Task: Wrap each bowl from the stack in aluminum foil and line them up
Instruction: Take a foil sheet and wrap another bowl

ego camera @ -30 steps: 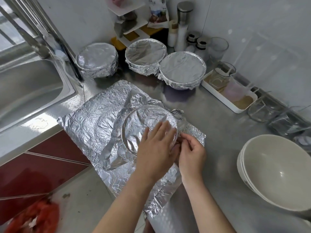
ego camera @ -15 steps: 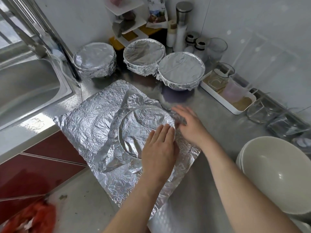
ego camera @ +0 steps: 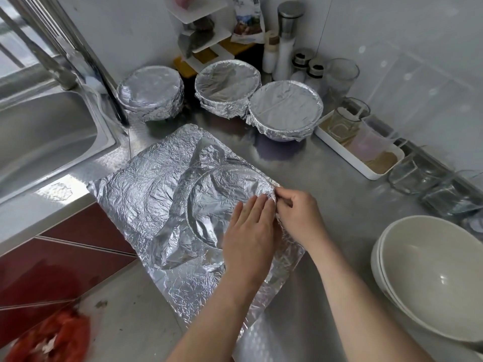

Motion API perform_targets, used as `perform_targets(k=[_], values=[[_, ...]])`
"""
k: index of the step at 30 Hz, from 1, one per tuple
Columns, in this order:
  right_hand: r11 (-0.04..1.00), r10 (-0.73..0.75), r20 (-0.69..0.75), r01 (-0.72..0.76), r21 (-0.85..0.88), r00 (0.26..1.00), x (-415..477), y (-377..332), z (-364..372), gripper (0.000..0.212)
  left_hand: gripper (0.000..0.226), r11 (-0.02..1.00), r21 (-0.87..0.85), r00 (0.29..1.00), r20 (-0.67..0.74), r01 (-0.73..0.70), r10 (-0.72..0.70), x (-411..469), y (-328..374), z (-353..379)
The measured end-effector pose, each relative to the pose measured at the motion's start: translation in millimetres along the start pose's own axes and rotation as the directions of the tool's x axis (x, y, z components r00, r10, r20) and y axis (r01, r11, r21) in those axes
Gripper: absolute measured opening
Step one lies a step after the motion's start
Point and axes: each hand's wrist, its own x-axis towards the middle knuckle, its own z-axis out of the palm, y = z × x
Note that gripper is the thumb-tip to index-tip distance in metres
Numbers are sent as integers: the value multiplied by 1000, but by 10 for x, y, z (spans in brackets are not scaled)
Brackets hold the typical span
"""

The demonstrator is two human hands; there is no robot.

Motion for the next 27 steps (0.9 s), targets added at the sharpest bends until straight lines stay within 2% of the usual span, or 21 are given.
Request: perform_targets(k=[3, 6, 8, 10, 12, 15, 17, 19, 21, 23, 25, 27], values=[[976, 58, 64, -70, 206, 996, -54, -53, -7, 28, 44, 1000, -16, 1000, 25, -5, 5, 3, 2, -14], [971, 116, -6, -113, 209, 993, -90, -59, 29, 38, 45, 998, -57, 999, 47, 13, -10, 20, 23, -57], [966, 139, -78, -118, 228, 987, -60, -107, 49, 33, 44, 996, -84, 998, 50, 36, -32, 44, 15, -107], [960, 153, -84, -128, 250, 985, 4, -155, 60, 27, 44, 995, -88, 998, 61, 37, -32, 60, -6, -145], [956, 135, -27, -123, 265, 991, 83, -185, 73, 37, 45, 997, -77, 996, 90, 28, -21, 69, -18, -165], [937, 98, 101, -126, 325, 990, 140, -217, 127, 37, 46, 990, -138, 988, 153, 3, 18, 100, -43, -176], [878, 148, 136, -194, 439, 980, 137, -181, 164, 34, 46, 976, -213, 979, 191, -36, 78, 126, -89, -222], [838, 190, 131, -230, 495, 973, 118, -133, 188, 32, 43, 970, -238, 982, 166, -42, 84, 158, -178, -335], [853, 180, 121, -216, 475, 976, 84, -139, 194, 36, 40, 968, -231, 992, 92, 101, -82, 238, -337, -474], [846, 191, 108, -219, 485, 976, 73, -128, 202, 35, 39, 936, -207, 958, 91, 285, -271, 337, -579, -524], [833, 205, 90, -222, 506, 975, 70, -144, 226, 32, 45, 907, -192, 925, 127, 376, -357, 388, -793, -474], [825, 222, 62, -221, 520, 973, 63, -154, 275, 34, 47, 868, -279, 911, 151, 411, -383, 393, -866, -400]])
